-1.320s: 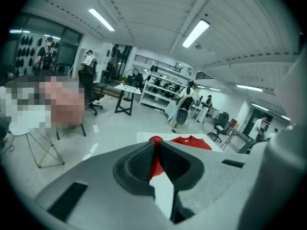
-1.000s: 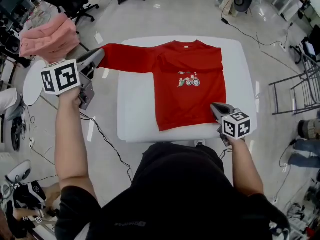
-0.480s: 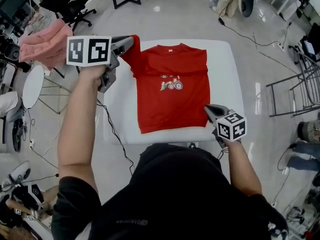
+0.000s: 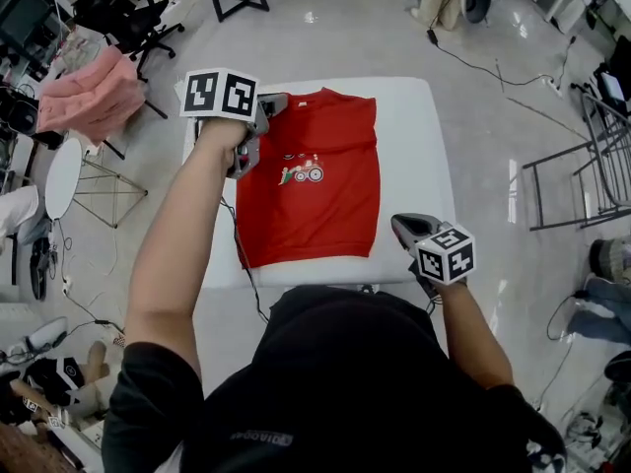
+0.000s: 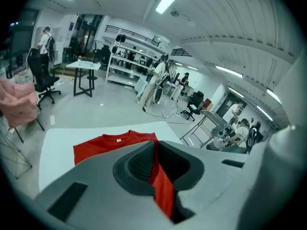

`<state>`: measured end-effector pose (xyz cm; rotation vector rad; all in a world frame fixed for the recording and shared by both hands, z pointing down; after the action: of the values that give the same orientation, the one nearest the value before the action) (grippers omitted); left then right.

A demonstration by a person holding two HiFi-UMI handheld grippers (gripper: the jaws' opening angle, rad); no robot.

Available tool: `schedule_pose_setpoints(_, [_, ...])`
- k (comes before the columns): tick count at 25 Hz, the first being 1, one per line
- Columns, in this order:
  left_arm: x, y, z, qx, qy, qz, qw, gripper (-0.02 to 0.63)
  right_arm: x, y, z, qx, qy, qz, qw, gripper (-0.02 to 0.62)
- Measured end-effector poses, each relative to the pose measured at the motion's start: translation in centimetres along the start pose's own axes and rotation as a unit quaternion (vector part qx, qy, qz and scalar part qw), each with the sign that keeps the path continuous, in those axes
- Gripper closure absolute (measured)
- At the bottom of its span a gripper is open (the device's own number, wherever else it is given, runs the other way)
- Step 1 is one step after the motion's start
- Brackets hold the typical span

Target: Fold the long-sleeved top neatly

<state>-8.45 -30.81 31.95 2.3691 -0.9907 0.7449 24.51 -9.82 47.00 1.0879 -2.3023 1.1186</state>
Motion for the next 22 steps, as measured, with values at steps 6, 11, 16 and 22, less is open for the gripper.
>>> schedule_pose_setpoints(6, [5.3,-0.5,0.1,-0.071,0.004,0.033,0.9969,0.578,-1.6,-3.6,0.6,0.003,0.003,0.008,1.000,0.591])
schedule_pose_setpoints(11, [9.0,-1.2,0.6,-0.095,-0.012,0.064,0.9933,0.578,-2.2,-6.5,1.1,0.008,0.010,0.006,1.000,0.591])
schedule_pose_setpoints(16, [13.7,-2.0,-0.3,-0.104,0.017,0.073,0.9917,0.577,-2.5,-8.1,1.6,0.008,0.014,0.002,1.000,0.589])
schedule_pose_setpoints(22, [18.8,-3.4,-2.6,-0.086,0.072,0.077,0.9907,0.577,-2.3,-9.3,1.1,0.020,0.020,0.002,1.000,0.591])
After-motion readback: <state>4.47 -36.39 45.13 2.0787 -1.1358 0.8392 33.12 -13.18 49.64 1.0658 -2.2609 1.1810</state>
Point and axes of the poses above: the fingertips, and each gripper's own axes: x forward along the fingers, y to its left, z out of its top, the point moved 10 cm from there along -x, backward along the fingers, and after that the axes turned 15 degrees about x, right-handed, at the moved point
